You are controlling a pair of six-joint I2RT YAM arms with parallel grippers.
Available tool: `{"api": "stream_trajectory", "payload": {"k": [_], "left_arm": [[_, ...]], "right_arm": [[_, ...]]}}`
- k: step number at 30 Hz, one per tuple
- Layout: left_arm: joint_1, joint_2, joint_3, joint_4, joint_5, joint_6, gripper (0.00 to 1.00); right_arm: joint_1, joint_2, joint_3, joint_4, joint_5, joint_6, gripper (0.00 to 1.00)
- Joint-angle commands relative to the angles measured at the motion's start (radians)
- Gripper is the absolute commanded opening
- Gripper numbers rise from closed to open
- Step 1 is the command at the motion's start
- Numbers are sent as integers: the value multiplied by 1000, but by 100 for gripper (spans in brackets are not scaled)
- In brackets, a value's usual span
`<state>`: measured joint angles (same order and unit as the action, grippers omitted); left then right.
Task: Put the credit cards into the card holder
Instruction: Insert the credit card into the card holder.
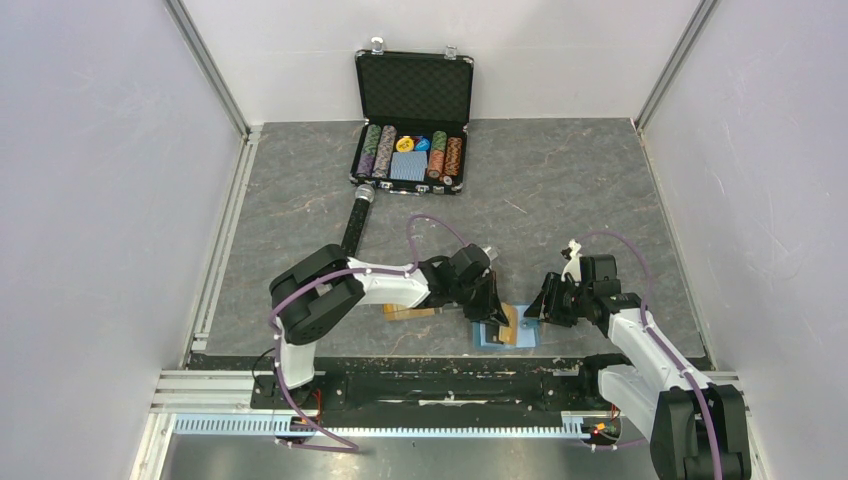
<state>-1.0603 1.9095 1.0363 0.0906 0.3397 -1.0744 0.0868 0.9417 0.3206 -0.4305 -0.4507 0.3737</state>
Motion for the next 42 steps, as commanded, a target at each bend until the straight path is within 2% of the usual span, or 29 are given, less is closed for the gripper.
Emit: {"api": "stream_trajectory", "payload": {"k": [1,5,6,9,11,22,29,35,42], "left_arm": [[-24,44,39,-84,9,61,7],[-31,25,61,-175,-34,93,20],[-32,21,70,-196,-46,106,28],[-38,11,96,-258,-72,138,41],[-41,1,111,-294,-95,161,47],[-77,30,260,-560,-211,316,66],[-97,66,342,-694,-259,392,69],[-108,71,375,-738,-268,424,70],[-109,97,358,-673,-180,395,65]], "right_arm": [[5,24,-47,-87,17,-9,42],[5,22,-47,-87,16,-8,42],[5,22,-47,-87,17,-6,42],[4,20,-48,-88,16,-6,42],[5,19,-48,-90,17,-8,42],[5,20,-49,-91,13,-8,42],[5,19,-49,-91,8,-9,41],[5,20,-50,-90,0,-9,38],[5,20,-48,-90,-6,-11,37]]}}
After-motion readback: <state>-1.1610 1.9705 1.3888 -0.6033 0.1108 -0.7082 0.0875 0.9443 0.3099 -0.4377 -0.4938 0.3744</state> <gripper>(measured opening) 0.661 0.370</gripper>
